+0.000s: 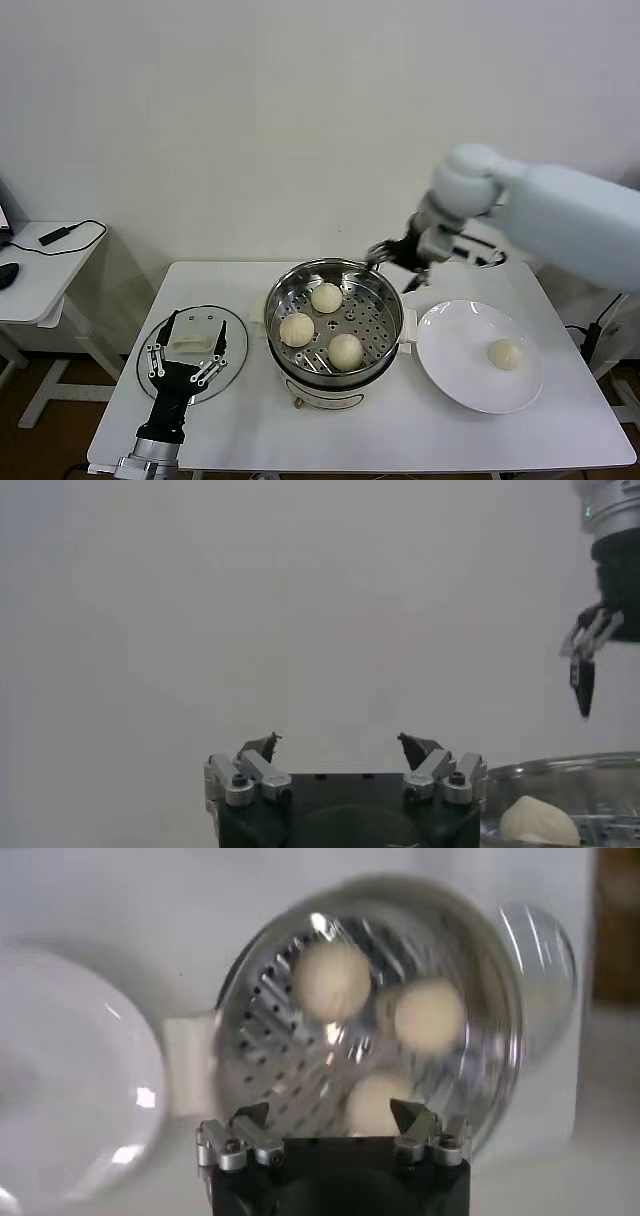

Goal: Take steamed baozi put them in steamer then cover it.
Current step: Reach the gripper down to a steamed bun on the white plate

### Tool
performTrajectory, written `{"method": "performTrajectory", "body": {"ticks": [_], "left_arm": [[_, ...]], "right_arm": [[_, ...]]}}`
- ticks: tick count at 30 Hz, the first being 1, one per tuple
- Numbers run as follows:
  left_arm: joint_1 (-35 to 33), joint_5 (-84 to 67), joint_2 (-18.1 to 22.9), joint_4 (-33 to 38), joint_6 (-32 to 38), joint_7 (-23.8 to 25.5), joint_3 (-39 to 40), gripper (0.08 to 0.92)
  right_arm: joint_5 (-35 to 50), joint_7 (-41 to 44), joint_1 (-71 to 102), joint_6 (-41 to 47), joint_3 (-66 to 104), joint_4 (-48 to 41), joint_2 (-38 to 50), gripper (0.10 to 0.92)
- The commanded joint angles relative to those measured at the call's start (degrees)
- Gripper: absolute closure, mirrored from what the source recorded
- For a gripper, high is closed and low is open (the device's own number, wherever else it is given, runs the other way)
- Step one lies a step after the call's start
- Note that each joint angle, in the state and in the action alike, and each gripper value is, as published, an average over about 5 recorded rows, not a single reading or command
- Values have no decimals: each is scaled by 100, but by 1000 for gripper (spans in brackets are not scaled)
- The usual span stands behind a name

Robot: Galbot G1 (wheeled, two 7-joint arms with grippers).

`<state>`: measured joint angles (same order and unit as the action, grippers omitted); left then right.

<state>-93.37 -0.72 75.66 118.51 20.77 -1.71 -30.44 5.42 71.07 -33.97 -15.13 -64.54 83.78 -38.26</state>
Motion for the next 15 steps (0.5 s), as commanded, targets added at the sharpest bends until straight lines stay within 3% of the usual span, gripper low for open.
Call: {"method": "performTrajectory", "body": {"ticks": [1,15], "left_arm": [[15,3,-14,34,-23,-7,25,177],[10,51,-8,89,-95,-63,7,177]], "right_arm": [[1228,385,133,1754,-238,-1368,1371,203],[308,-415,2410,1601,678,-1947,1444,203]]}}
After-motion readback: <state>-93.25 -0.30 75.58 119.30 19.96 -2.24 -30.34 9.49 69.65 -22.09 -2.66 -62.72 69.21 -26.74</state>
